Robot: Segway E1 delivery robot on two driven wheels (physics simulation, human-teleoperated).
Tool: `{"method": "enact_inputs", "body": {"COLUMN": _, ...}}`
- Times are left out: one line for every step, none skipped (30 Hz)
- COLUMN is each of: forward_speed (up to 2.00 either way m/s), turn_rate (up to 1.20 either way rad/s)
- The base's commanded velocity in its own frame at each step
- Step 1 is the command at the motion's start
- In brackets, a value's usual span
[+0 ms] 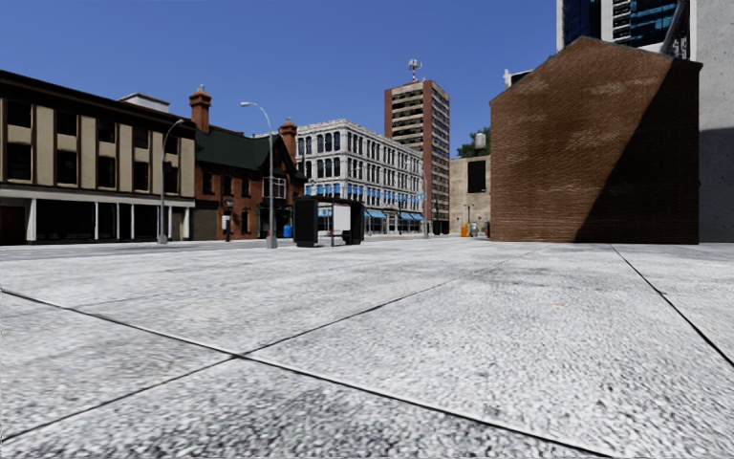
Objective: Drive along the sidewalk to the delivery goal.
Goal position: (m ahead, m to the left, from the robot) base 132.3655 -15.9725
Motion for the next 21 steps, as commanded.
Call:
{"method": "enact_inputs", "body": {"forward_speed": 2.00, "turn_rate": 0.23}}
{"method": "enact_inputs", "body": {"forward_speed": 2.00, "turn_rate": 0.23}}
{"method": "enact_inputs", "body": {"forward_speed": 2.00, "turn_rate": 0.31}}
{"method": "enact_inputs", "body": {"forward_speed": 2.00, "turn_rate": 0.34}}
{"method": "enact_inputs", "body": {"forward_speed": 2.00, "turn_rate": 0.39}}
{"method": "enact_inputs", "body": {"forward_speed": 2.00, "turn_rate": 0.48}}
{"method": "enact_inputs", "body": {"forward_speed": 2.00, "turn_rate": 0.48}}
{"method": "enact_inputs", "body": {"forward_speed": 2.00, "turn_rate": 0.56}}
{"method": "enact_inputs", "body": {"forward_speed": 2.00, "turn_rate": 0.59}}
{"method": "enact_inputs", "body": {"forward_speed": 2.00, "turn_rate": 0.60}}
{"method": "enact_inputs", "body": {"forward_speed": 2.00, "turn_rate": 0.60}}
{"method": "enact_inputs", "body": {"forward_speed": 2.00, "turn_rate": 0.60}}
{"method": "enact_inputs", "body": {"forward_speed": 2.00, "turn_rate": 0.60}}
{"method": "enact_inputs", "body": {"forward_speed": 2.00, "turn_rate": 0.60}}
{"method": "enact_inputs", "body": {"forward_speed": 2.00, "turn_rate": 0.60}}
{"method": "enact_inputs", "body": {"forward_speed": 2.00, "turn_rate": 0.60}}
{"method": "enact_inputs", "body": {"forward_speed": 2.00, "turn_rate": 0.60}}
{"method": "enact_inputs", "body": {"forward_speed": 2.00, "turn_rate": 0.60}}
{"method": "enact_inputs", "body": {"forward_speed": 2.00, "turn_rate": 0.60}}
{"method": "enact_inputs", "body": {"forward_speed": 2.00, "turn_rate": 0.60}}
{"method": "enact_inputs", "body": {"forward_speed": 2.00, "turn_rate": 0.60}}
